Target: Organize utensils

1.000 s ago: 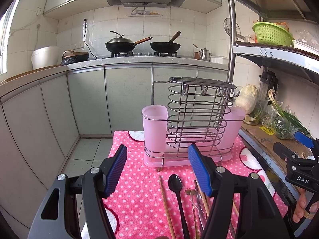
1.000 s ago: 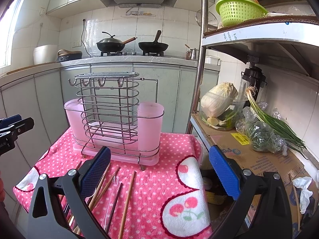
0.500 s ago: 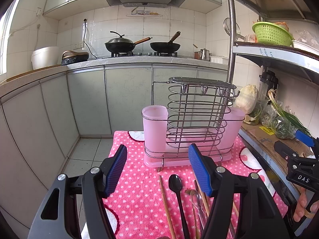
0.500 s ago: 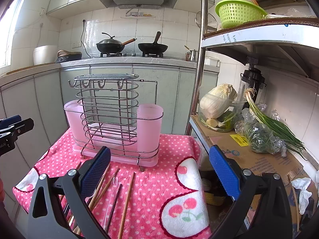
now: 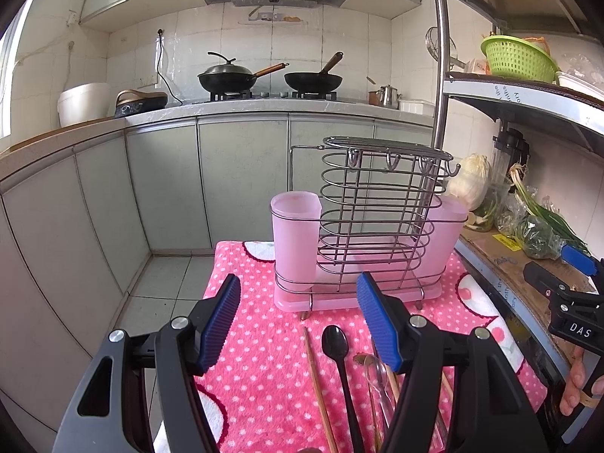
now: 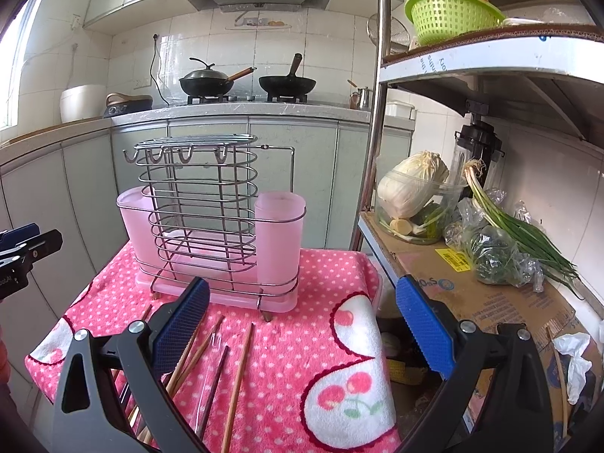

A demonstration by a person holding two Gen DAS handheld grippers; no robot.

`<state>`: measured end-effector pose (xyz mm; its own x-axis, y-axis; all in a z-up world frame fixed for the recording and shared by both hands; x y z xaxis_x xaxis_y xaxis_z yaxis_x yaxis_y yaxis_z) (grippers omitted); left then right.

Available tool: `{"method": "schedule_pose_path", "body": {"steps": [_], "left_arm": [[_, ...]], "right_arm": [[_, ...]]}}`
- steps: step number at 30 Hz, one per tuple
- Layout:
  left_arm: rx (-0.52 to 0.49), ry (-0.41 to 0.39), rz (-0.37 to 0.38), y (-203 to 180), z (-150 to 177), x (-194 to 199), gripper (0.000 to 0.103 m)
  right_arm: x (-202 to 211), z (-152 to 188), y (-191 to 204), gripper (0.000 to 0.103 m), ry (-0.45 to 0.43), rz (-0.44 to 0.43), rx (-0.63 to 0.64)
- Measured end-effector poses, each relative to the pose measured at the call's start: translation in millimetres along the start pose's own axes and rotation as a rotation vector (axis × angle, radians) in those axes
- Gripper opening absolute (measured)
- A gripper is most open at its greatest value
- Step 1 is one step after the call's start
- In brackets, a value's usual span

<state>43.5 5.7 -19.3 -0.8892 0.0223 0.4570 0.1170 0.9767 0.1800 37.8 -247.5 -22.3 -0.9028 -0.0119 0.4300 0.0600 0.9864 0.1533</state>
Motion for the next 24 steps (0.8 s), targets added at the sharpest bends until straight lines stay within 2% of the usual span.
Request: {"method": "schedule_pose_path", "body": {"steps": [4, 12, 16, 20, 24], "left_arm": [[0.022, 0.037, 0.023, 8.6, 2.8, -8.4, 0.064], [0.090, 0.154, 0.076, 27.7, 16.2, -32.5, 0.064], [0.114, 0.213, 0.102, 32.2, 24.1, -43.0, 0.064], [0.144, 0.271, 0.135, 34.3, 31.2, -54.4, 0.064], [0.138, 0.304, 0.126, 33.3, 35.6, -62.7, 0.063]], "right_arm": [[-7.5, -1.9, -7.6, 0.100, 0.050, -0.003, -0.036], [-33.5, 9.1, -20.3, 0.099, 0.213, -0.042, -0.128], [-45.8, 18.0, -26.1, 0.092, 0.284, -0.061, -0.177], [-54.7, 25.7, -31.1, 0.090, 0.326, -0.068, -0.215], [-60.0, 29.4, -33.6, 0.089, 0.341, -0.061, -0.223]]}}
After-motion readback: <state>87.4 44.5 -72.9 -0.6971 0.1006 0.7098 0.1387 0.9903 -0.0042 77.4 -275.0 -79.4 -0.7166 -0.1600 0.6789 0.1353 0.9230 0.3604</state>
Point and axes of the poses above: each gripper's, at about its wrist camera, not at the fingertips, and x roughly against the way its jaws point, y to its left, z to its underside, the point moved 5 cm from there along -x, roughly the way its jaws point, and after that the axes turned 13 degrees about -x, right-handed, at the moved point
